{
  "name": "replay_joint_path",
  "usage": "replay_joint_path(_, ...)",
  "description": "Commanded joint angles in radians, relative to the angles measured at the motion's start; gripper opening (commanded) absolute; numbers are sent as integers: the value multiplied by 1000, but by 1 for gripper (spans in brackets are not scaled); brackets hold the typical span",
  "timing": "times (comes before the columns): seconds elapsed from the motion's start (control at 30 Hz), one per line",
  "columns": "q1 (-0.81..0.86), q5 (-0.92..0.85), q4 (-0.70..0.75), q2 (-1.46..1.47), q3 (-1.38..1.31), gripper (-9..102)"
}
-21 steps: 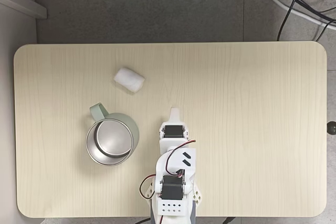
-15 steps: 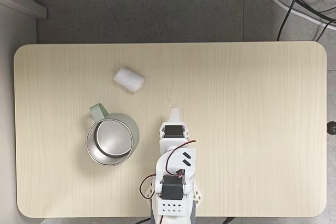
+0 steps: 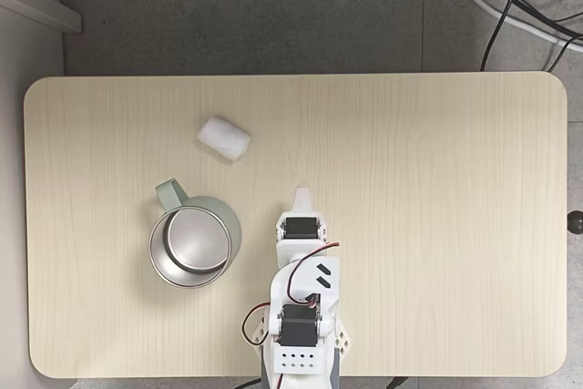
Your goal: Grasp a dressing and put it in the cup.
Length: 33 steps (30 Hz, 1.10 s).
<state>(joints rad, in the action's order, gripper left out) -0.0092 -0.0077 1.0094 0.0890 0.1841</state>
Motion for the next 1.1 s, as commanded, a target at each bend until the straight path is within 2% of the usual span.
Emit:
replay_joint_path(0.0, -9, -11, -8, -3, 5, 0)
replay_joint_path(0.2, 2, -66, -2, -3, 31, 0)
replay_joint_path(0.4, -18, -170, 156, -72, 281, 0)
replay_joint_path(0.63, 8, -416, 193, -583, 752, 0)
replay_joint_path(0.83, 37, -617, 359, -1063, 1272, 5)
replay_joint_path(1.07, -75, -942, 371, -1253, 1459, 18)
